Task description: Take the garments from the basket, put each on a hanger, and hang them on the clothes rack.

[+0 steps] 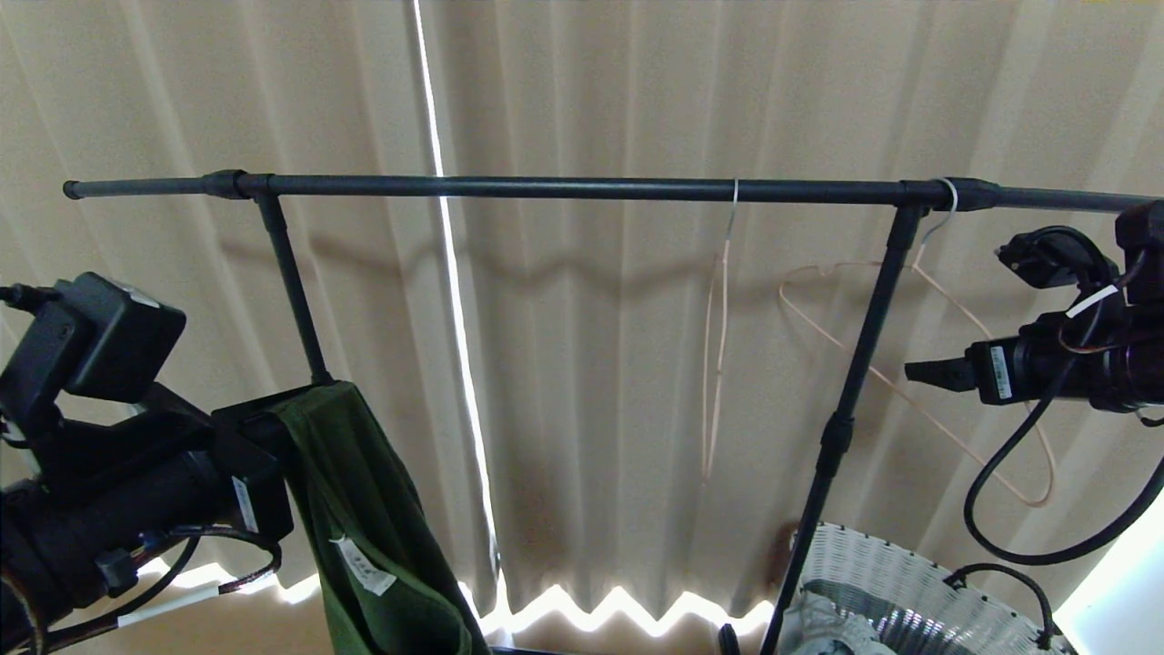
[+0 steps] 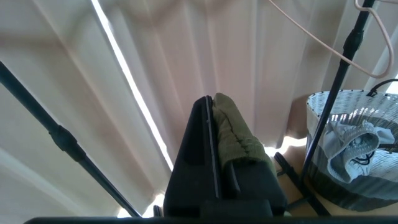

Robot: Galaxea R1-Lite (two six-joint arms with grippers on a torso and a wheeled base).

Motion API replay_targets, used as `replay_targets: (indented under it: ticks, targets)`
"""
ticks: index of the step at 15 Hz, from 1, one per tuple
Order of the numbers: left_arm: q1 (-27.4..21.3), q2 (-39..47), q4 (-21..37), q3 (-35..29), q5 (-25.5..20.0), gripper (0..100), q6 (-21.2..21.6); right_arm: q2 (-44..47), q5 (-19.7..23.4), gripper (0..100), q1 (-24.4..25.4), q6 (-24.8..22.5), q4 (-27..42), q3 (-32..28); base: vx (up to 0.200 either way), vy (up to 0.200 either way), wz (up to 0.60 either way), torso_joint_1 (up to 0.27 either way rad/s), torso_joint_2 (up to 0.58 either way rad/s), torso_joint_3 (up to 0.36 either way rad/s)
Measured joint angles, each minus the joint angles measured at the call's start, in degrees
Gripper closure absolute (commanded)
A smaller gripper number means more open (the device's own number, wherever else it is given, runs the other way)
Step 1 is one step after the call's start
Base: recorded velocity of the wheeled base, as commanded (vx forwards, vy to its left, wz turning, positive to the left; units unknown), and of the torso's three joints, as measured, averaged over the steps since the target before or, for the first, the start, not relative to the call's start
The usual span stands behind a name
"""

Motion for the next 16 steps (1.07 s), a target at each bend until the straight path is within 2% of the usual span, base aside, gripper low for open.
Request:
replay_targets:
  ticks: [10,16]
  targets:
    - [0.0,-0.2,0.0,0.3,0.0,100,0.2,-0.4,-0.3,100,0.0,0.0,-1.2,-0.6,0.000,0.000,0.00,0.000,0.00,0.000]
    - [1.4,0.0,-0.1,2.1,0.0,100,1.1,-4.9,-3.0,100,-0.5,0.0,-2.0,0.0,0.000,0.000,0.00,0.000,0.00,0.000]
